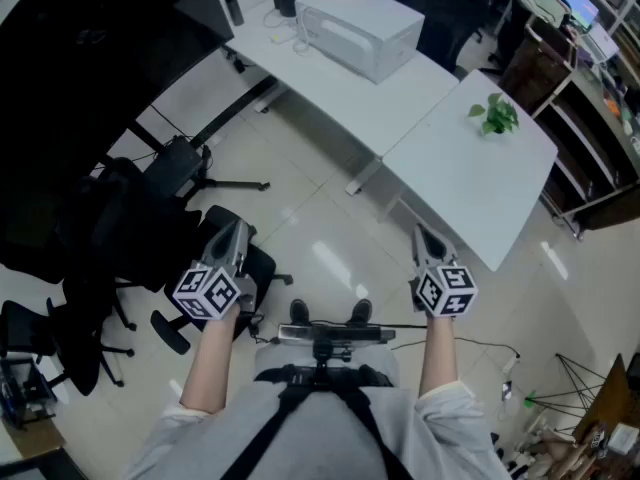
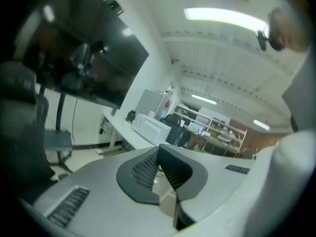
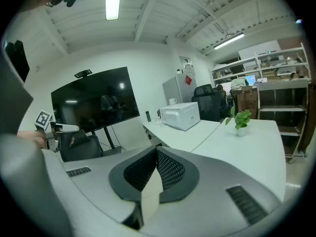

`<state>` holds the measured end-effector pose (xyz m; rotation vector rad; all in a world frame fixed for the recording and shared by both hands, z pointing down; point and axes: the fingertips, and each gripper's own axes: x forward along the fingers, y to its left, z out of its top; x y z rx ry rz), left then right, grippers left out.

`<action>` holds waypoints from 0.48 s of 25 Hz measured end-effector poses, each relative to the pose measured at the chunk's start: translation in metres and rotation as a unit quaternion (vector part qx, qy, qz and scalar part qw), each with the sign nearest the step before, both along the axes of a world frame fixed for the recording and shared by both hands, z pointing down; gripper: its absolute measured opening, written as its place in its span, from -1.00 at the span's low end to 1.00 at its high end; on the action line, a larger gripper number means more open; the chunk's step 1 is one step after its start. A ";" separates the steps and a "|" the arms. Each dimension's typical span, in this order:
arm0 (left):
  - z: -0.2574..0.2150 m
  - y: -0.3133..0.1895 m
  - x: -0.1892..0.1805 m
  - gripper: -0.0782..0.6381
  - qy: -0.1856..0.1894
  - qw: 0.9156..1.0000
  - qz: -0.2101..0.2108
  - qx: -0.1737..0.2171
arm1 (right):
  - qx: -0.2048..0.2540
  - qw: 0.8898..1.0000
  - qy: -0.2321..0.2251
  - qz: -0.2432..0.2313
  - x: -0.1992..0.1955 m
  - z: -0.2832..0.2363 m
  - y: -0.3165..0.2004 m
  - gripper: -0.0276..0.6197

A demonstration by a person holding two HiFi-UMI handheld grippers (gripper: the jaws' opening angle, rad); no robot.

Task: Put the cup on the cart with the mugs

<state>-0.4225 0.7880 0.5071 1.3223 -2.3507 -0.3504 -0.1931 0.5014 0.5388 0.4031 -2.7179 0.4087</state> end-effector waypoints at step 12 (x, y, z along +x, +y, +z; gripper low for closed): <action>-0.013 -0.026 0.011 -0.78 -0.157 0.980 -0.017 -0.119 | 0.011 1.000 0.009 -0.006 0.006 0.002 -0.015 -0.96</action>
